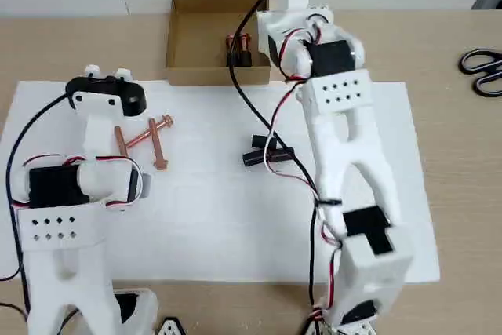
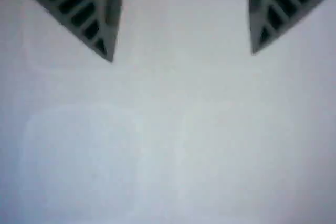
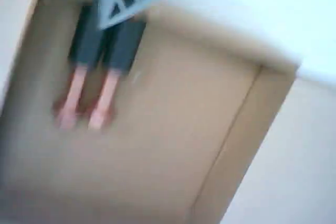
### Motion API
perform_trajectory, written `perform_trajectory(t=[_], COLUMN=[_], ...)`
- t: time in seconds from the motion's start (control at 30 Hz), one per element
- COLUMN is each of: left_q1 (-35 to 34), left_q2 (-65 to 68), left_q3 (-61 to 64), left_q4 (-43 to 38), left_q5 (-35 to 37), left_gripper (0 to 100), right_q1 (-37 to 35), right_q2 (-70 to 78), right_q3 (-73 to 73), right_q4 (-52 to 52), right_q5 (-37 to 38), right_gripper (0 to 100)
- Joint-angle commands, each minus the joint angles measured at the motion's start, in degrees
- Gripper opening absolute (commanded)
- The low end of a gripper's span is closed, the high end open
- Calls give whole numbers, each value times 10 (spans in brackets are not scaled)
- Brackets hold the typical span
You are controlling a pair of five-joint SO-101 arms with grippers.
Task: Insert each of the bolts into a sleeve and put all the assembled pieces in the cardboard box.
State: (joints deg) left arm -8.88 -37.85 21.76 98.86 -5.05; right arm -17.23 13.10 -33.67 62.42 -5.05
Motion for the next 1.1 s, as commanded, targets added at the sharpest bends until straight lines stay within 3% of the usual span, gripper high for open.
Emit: perform_trajectory(t=[0.0, 0.27, 0.57, 0.83, 1.07], left_q1=[-4, -4, -25, -157, -178], left_q2=[-9, -136, -345, -401, -401], left_q3=[-45, -51, -2, 15, 15], left_q4=[16, 16, 16, 12, 9], left_q5=[9, 18, 17, 14, 13], left_gripper=[161, 160, 160, 160, 160], right_q1=[-16, -64, -50, -38, -2], right_q2=[-97, -178, -112, 6, 44], right_q3=[-28, -27, 61, 63, 63], right_q4=[96, 305, 311, 328, 328], right_q5=[3, 4, 16, 266, 376], right_gripper=[235, 235, 236, 235, 234])
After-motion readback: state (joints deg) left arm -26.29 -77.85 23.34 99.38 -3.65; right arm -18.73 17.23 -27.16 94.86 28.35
